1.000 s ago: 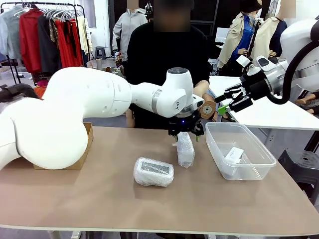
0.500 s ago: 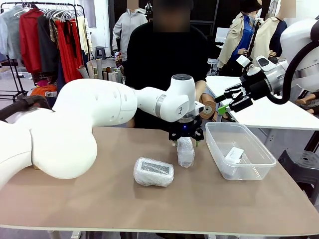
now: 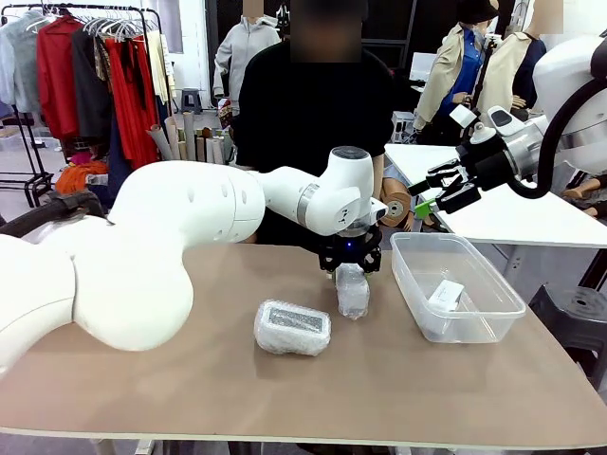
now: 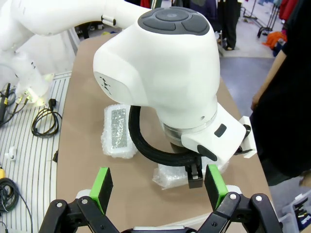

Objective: Separate and place wrapped and unwrapped clocks.
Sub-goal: Pick up the Digital clock indicated by the person.

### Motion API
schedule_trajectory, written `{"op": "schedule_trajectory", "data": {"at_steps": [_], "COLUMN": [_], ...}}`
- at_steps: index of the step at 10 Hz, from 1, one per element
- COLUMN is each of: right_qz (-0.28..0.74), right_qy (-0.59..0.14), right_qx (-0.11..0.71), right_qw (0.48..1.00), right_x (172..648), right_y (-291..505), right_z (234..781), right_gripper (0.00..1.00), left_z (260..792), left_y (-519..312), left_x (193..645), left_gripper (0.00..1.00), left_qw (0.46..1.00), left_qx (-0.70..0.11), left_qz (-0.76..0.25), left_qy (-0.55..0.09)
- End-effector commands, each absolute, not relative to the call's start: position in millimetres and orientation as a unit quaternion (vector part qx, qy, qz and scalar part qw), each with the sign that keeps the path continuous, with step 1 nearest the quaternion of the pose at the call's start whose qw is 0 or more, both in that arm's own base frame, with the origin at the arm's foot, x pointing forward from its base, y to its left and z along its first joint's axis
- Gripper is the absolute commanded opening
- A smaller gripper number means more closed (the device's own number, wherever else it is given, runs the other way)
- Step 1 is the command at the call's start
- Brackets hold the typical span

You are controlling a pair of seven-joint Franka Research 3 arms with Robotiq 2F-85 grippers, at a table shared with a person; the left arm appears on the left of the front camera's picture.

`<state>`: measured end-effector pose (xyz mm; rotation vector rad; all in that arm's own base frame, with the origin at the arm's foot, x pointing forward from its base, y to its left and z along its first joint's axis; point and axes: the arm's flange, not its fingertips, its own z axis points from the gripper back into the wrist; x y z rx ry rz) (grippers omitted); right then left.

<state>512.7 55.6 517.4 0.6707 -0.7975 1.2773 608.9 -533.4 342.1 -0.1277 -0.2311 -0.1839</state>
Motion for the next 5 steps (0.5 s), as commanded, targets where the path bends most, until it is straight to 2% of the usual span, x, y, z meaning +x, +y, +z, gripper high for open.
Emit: {"op": "schedule_trajectory", "data": {"at_steps": [1,2,5], "right_qz": [0.563,0.563,0.563], "right_qy": [-0.360,-0.360,-0.360], "right_qx": [0.294,0.294,0.294], "right_qw": [0.683,0.683,0.683], "right_x": [513.6,513.6,513.6], "right_y": [58.8,58.8,58.8], "right_z": [517.8,517.8,517.8], "right_gripper": [1.00,1.00,1.00], "left_z": [348.5,350.8,370.1], "left_y": [-542.2,-539.4,-520.0], "left_x": [617.7,616.7,609.8], "left_gripper": [0.15,0.00,0.00], "left_qw": [0.989,0.989,0.987], "left_qx": [-0.049,-0.053,-0.075], "left_qz": [-0.077,-0.078,-0.068], "left_qy": [-0.118,-0.116,-0.127]}}
